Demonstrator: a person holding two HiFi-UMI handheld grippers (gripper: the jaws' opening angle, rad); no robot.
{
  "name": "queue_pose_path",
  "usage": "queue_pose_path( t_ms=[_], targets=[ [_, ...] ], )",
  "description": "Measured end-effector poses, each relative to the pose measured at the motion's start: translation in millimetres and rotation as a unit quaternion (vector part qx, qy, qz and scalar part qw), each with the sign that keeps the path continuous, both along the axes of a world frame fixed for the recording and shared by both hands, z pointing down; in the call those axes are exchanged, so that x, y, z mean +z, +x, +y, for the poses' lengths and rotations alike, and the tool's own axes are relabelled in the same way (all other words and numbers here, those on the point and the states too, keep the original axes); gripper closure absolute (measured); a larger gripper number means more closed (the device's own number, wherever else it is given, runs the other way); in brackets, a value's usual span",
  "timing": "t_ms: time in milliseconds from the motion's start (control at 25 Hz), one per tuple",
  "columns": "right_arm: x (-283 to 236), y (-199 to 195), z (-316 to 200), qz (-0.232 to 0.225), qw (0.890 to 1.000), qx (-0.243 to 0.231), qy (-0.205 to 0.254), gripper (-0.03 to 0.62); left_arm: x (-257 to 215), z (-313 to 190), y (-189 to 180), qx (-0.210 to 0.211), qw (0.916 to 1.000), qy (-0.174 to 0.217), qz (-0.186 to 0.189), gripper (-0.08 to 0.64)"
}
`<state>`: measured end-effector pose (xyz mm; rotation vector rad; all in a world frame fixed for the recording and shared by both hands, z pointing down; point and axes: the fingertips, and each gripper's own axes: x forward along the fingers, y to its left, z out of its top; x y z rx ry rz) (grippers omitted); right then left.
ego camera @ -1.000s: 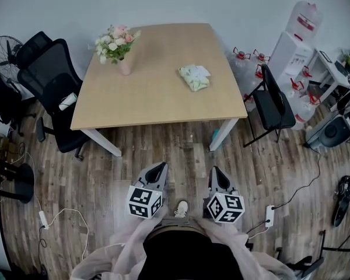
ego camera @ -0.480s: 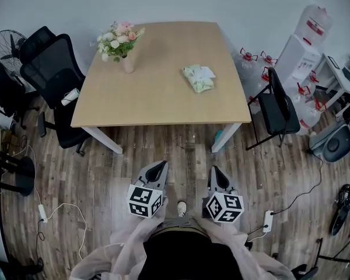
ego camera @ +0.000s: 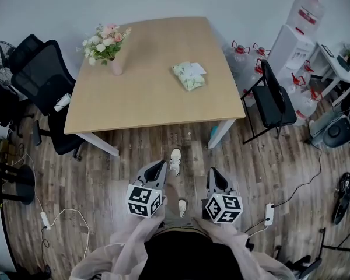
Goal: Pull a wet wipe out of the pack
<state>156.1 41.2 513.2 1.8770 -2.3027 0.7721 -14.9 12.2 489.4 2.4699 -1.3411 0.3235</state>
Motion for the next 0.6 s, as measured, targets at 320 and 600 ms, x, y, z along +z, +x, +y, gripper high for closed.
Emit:
queue_pose_path(
  t_ms=[320,600],
  targets=[
    [1.5,0.8,-33.9,0.005,1.000,-0.005,-0.002,0.581,1.7,-36.8,10.2,0.008,0.9999,0.000,0.006,0.549],
    [-3.1,-3.9,-83.9,0.014,1.000,-0.022,-0.004,0.581,-3.5,-81.2,9.6,0.003,0.9999,0.000,0.011,0.549]
  ],
)
